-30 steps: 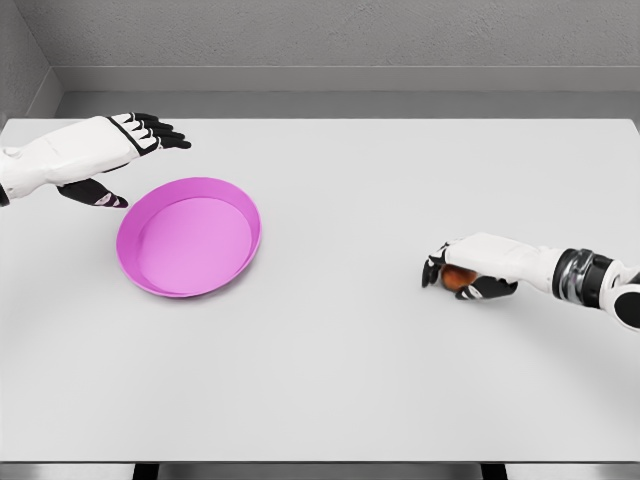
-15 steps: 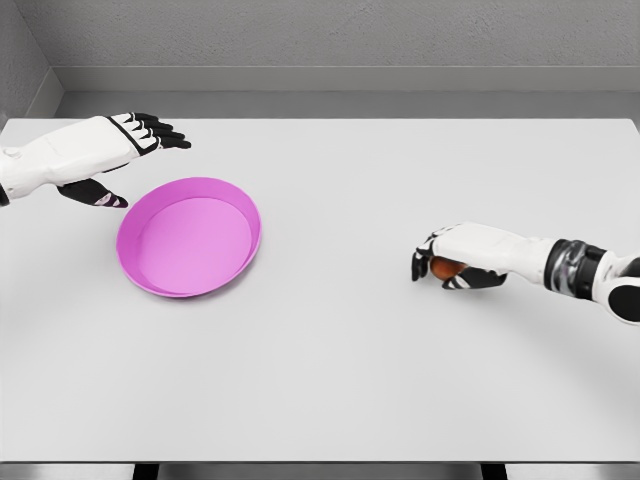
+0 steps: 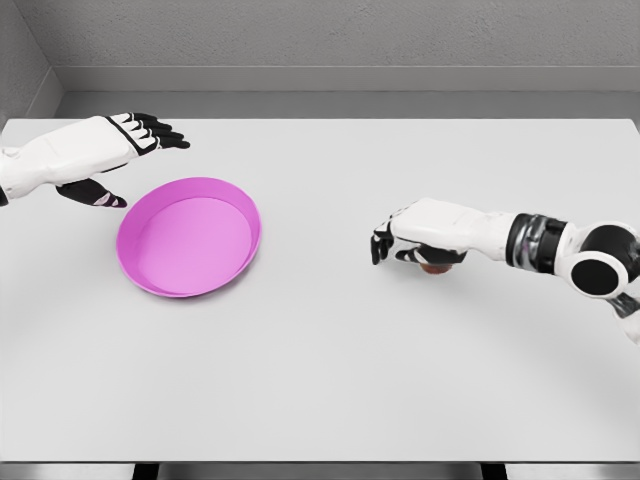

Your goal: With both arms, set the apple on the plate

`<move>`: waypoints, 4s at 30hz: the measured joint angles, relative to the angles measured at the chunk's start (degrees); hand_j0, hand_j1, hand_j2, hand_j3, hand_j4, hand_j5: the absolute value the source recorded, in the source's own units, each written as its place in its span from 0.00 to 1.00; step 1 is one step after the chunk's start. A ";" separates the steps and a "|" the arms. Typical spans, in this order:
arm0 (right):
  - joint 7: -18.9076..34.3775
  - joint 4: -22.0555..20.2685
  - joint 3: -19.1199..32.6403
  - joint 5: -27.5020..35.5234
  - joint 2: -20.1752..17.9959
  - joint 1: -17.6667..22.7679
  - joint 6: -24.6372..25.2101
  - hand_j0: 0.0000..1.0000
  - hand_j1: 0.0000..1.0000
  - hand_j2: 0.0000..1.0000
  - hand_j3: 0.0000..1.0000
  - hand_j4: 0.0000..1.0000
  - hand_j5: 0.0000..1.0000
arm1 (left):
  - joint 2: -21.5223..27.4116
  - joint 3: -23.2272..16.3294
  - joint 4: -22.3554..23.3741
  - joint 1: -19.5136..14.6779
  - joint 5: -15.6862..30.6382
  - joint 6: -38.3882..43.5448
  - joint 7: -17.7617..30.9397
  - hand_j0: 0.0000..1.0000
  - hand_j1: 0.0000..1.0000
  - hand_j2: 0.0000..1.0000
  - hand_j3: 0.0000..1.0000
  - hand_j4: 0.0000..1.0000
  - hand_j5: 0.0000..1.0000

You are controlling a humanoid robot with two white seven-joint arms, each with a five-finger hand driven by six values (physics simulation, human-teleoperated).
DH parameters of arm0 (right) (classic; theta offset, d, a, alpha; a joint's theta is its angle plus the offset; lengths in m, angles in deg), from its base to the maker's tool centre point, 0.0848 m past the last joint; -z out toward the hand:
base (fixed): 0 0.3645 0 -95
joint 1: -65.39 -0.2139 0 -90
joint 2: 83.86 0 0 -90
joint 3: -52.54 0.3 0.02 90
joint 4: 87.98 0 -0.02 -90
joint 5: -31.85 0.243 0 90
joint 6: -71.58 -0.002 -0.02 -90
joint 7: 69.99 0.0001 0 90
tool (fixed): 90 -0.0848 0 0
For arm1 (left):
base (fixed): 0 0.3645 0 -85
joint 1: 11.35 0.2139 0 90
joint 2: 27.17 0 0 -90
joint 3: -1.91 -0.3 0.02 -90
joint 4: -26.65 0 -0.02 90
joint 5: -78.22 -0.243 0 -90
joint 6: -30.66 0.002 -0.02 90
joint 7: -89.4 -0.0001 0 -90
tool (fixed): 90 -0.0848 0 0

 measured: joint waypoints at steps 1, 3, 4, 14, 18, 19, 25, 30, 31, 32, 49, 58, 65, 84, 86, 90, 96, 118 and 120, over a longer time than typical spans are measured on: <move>0.32 -0.02 -0.11 0.02 0.39 -0.62 -0.03 1.00 1.00 1.00 1.00 1.00 1.00 | 0.01 0.00 0.00 0.00 0.00 0.00 0.00 1.00 1.00 1.00 1.00 1.00 1.00; 0.72 -0.06 0.91 0.06 0.51 -0.18 -0.22 1.00 1.00 1.00 1.00 1.00 1.00 | 0.03 0.00 0.00 0.00 -0.01 0.00 -0.02 1.00 1.00 1.00 1.00 1.00 1.00; 0.84 -0.07 1.64 0.06 0.28 -0.09 -0.44 1.00 1.00 1.00 1.00 1.00 1.00 | 0.05 0.00 0.00 0.00 0.00 0.00 -0.02 1.00 1.00 1.00 1.00 1.00 1.00; 1.39 -0.09 9.31 0.10 -5.87 4.57 -1.22 1.00 1.00 1.00 1.00 1.00 1.00 | -0.20 -1.11 -0.84 -0.18 -0.12 0.00 0.01 1.00 1.00 1.00 1.00 1.00 1.00; 1.45 -0.09 10.19 0.14 -6.52 4.66 -1.24 1.00 1.00 1.00 1.00 1.00 1.00 | -0.39 -1.71 -1.20 -0.26 -0.48 0.00 0.02 1.00 1.00 1.00 1.00 1.00 1.00; 1.46 -0.09 10.33 0.14 -6.67 4.66 -1.24 1.00 1.00 1.00 1.00 1.00 1.00 | -0.44 -1.78 -1.23 -0.44 -0.62 0.00 0.02 1.00 1.00 1.00 1.00 1.00 1.00; 1.47 -0.06 10.42 0.19 -6.93 7.03 -1.20 1.00 1.00 1.00 1.00 1.00 1.00 | -5.80 -5.50 -4.64 -10.81 -7.41 0.06 0.07 1.00 1.00 1.00 1.00 1.00 1.00; 1.48 -0.03 11.81 0.16 -7.31 7.21 -1.14 1.00 1.00 1.00 1.00 1.00 1.00 | -14.16 -13.89 -5.80 -15.29 -12.65 0.03 0.10 1.00 1.00 1.00 1.00 1.00 1.00; 1.48 -0.02 12.25 0.16 -7.59 7.12 -1.14 1.00 1.00 1.00 1.00 1.00 1.00 | -15.54 -15.57 -5.85 -16.52 -13.48 0.03 0.09 1.00 1.00 1.00 1.00 1.00 1.00; 1.47 0.03 13.04 0.17 -7.83 7.38 -1.15 1.00 1.00 1.00 1.00 1.00 1.00 | -16.77 -17.41 -5.83 -17.49 -14.25 0.03 0.10 1.00 1.00 1.00 1.00 1.00 1.00; 1.39 7.93 24.49 0.49 -9.98 8.26 -2.28 1.00 1.00 1.00 1.00 1.00 1.00 | -33.93 -35.20 2.53 -26.72 -17.73 0.01 -0.01 1.00 1.00 1.00 1.00 1.00 1.00; 1.32 8.00 26.03 0.51 -10.24 9.14 -2.37 1.00 1.00 1.00 1.00 1.00 1.00 | -39.44 -39.17 5.09 -29.79 -20.18 0.02 0.02 1.00 1.00 1.00 1.00 1.00 1.00; 0.94 8.02 26.28 0.59 -9.97 9.84 -2.19 1.00 1.00 1.00 1.00 1.00 1.00 | -42.08 -39.73 5.80 -30.85 -28.89 0.02 0.09 1.00 1.00 1.00 1.00 1.00 1.00; 1.12 10.88 26.73 0.68 -10.16 10.99 -1.88 1.00 1.00 1.00 1.00 1.00 1.00 | -48.10 -42.99 10.85 -31.03 -32.67 0.01 6.64 1.00 1.00 1.00 1.00 1.00 1.00; 1.13 10.97 26.89 0.68 -10.15 11.07 -1.87 1.00 1.00 1.00 1.00 1.00 1.00 | -48.73 -43.03 11.30 -30.94 -32.65 0.01 7.60 1.00 1.00 1.00 1.00 1.00 1.00; 1.12 11.04 27.12 0.68 -10.13 11.07 -1.87 1.00 1.00 1.00 1.00 1.00 1.00 | -49.94 -43.07 12.05 -30.67 -32.66 0.00 8.81 1.00 1.00 1.00 1.00 1.00 1.00; 1.12 10.80 26.95 0.68 -9.95 10.99 -1.86 1.00 1.00 1.00 1.00 1.00 1.00 | -51.23 -43.52 12.55 -30.76 -32.66 0.01 9.36 1.00 1.00 1.00 1.00 1.00 1.00; 1.12 10.98 26.67 0.68 -9.78 10.90 -1.86 1.00 1.00 1.00 1.00 1.00 1.00 | -52.73 -44.23 17.56 -30.85 -32.13 0.00 11.28 0.85 0.85 0.85 0.85 0.85 0.85; 1.12 10.98 26.67 0.68 -9.78 10.90 -1.86 1.00 1.00 1.00 1.00 1.00 1.00 | -52.74 -44.22 17.72 -30.85 -31.88 0.01 11.25 0.73 0.73 0.73 0.73 0.73 0.73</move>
